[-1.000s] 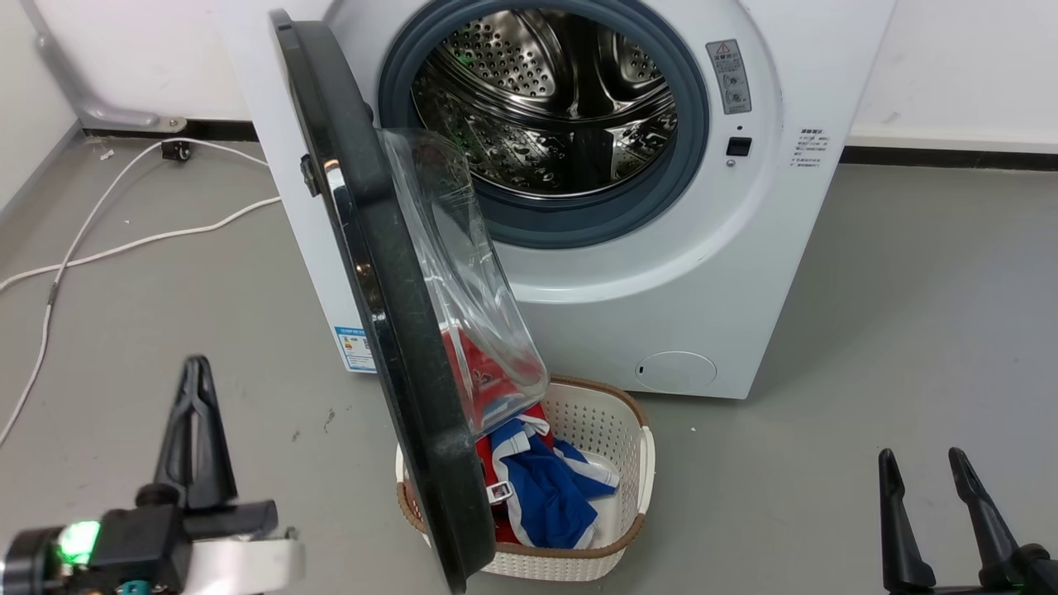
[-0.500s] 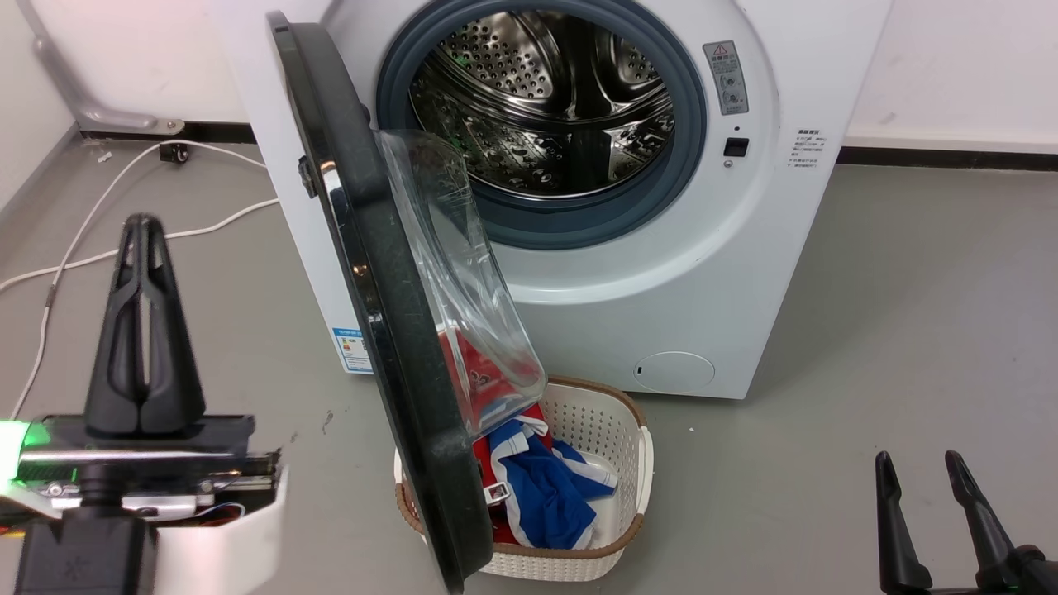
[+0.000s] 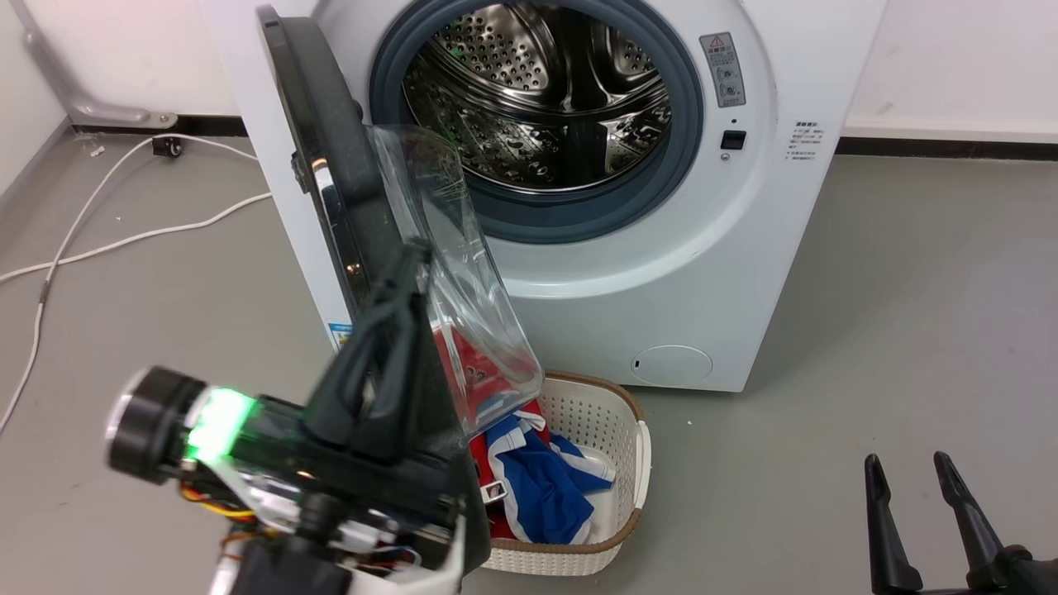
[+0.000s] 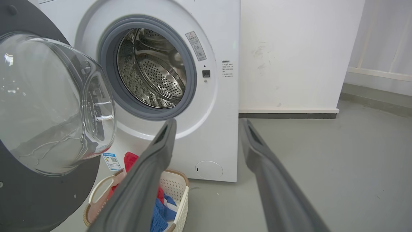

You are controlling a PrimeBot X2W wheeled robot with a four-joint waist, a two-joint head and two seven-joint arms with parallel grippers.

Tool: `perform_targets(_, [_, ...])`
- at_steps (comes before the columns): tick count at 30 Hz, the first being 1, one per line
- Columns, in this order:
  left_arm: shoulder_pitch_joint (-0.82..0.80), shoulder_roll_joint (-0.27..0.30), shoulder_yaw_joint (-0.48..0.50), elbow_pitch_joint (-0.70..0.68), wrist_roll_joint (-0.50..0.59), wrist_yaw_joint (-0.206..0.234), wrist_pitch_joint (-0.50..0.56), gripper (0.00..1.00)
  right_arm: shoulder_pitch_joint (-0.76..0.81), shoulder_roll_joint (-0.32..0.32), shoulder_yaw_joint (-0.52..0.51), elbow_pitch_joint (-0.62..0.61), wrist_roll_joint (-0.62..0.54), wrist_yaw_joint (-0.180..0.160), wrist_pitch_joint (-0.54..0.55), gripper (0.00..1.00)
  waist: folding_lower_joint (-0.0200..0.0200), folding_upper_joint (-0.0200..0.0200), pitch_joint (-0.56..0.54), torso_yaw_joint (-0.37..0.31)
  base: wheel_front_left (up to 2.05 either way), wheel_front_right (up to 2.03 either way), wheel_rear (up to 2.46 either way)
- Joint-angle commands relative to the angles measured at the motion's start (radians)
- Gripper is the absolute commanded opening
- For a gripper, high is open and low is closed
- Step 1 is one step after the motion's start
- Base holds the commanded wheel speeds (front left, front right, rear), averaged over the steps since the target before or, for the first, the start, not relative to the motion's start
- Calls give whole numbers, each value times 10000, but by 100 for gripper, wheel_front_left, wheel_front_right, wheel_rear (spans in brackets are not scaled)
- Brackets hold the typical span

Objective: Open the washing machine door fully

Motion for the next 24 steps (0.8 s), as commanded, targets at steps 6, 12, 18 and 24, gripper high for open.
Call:
perform_targets(6, [326,-333,-1415,650,-102,-386,-10,0,-88,16,-30,18,-114,-2,-22,100,0,0,96,98,0,0,0])
perform_targets(12, [666,-520,-2378,1458,-268,-568,-10,0,-113,15,-52,39,-133,-2,-22,100,0,0,191,202,0,0,0])
perform_targets(18, [1116,-529,-2780,2437,-525,-520,-12,0,-207,15,-7,85,-173,-2,-22,100,0,0,291,255,0,0,0])
perform_targets(24, [1537,-510,-2786,3394,-839,-315,-15,0,-278,15,-30,121,-205,-2,-22,100,0,0,469,314,0,0,0])
